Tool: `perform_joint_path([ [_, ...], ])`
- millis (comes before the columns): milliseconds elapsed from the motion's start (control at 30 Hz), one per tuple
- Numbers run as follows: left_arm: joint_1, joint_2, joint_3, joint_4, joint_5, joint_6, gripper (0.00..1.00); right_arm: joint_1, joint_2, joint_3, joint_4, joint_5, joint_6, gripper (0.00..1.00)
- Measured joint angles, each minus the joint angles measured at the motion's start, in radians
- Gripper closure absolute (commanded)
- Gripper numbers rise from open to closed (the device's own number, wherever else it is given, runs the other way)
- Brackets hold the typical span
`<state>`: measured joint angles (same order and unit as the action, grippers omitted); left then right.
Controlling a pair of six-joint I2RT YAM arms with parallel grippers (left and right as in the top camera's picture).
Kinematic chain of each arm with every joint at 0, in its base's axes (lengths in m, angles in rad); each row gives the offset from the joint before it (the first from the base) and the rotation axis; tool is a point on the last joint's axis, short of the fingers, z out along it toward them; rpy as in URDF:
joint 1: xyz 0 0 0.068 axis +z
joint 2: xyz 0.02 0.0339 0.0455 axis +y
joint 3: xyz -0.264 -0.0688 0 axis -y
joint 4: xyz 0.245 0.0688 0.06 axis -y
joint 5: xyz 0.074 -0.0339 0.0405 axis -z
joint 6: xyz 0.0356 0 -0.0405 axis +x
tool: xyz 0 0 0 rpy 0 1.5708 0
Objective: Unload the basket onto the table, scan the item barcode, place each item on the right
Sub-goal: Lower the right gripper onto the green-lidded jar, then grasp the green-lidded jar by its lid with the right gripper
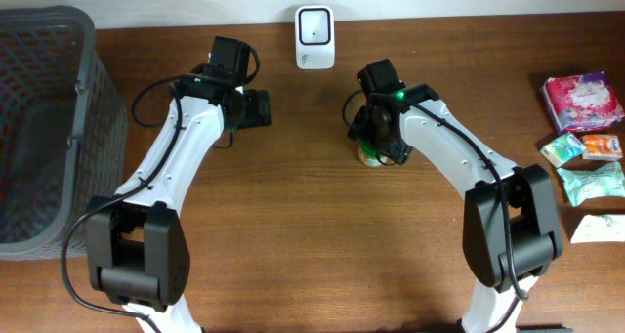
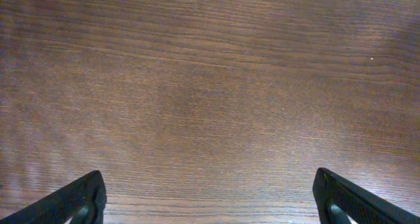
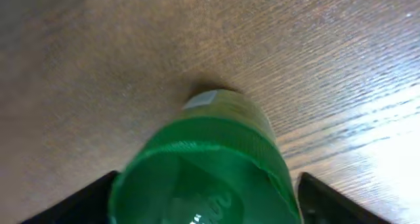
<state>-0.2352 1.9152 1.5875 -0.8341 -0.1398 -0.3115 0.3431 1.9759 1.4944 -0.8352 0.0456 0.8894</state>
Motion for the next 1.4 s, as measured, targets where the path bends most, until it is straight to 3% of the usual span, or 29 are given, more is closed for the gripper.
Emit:
perform_joint_path([
  [100,0.000,0.000,0.000,0.000,0.000,0.000,0.01,0.000,0.000,0.000,0.004,0.014,0.014,0.42],
  [200,0.000,0.000,0.000,0.000,0.000,0.000,0.01,0.000,0.000,0.002,0.004,0.020,-0.047,0.42],
  [300,0.000,0.000,0.000,0.000,0.000,0.000,0.01,-0.001,0.000,0.006,0.005,0.022,-0.238,0.41],
  [433,0.000,0.000,0.000,0.000,0.000,0.000,0.01,-0.001,0.006,0.024,0.002,0.022,-0.711,0.39],
  [467,0.000,0.000,0.000,0.000,0.000,0.000,0.01,-0.001,0.006,0.024,0.004,0.022,-0.809,0.28],
  [500,0.000,0.000,0.000,0.000,0.000,0.000,0.01,-0.001,0.006,0.024,0.007,0.022,-0.876,0.01],
  [633,0.000,0.000,0.000,0.000,0.000,0.000,0.01,-0.001,0.006,0.028,0.011,0.022,-1.062,0.01],
  [733,0.000,0.000,0.000,0.000,0.000,0.000,0.01,-0.001,0.006,0.030,0.011,0.022,-1.017,0.01],
  [800,0.000,0.000,0.000,0.000,0.000,0.000,0.01,-0.001,0.007,0.054,-0.023,0.023,-0.908,0.01],
  [933,0.000,0.000,0.000,-0.001,0.000,0.000,0.01,-0.004,0.008,0.084,-0.142,0.022,-0.513,0.01],
  [1133,0.000,0.000,0.000,0.000,0.000,0.000,0.01,-0.004,0.008,0.084,-0.109,0.071,-0.204,0.01],
  [1267,0.000,0.000,0.000,0.000,0.000,0.000,0.01,-0.005,0.026,0.084,-0.035,0.090,-0.150,0.01],
  [1333,0.000,0.000,0.000,0.000,0.000,0.000,0.01,-0.006,0.054,0.084,-0.025,0.090,-0.138,0.10],
  [1367,0.000,0.000,0.000,0.000,0.000,0.000,0.01,-0.006,0.062,0.084,-0.024,0.090,-0.132,0.23],
  [1400,0.000,0.000,0.000,0.000,0.000,0.000,0.01,-0.006,0.072,0.084,-0.024,0.093,-0.132,0.28],
])
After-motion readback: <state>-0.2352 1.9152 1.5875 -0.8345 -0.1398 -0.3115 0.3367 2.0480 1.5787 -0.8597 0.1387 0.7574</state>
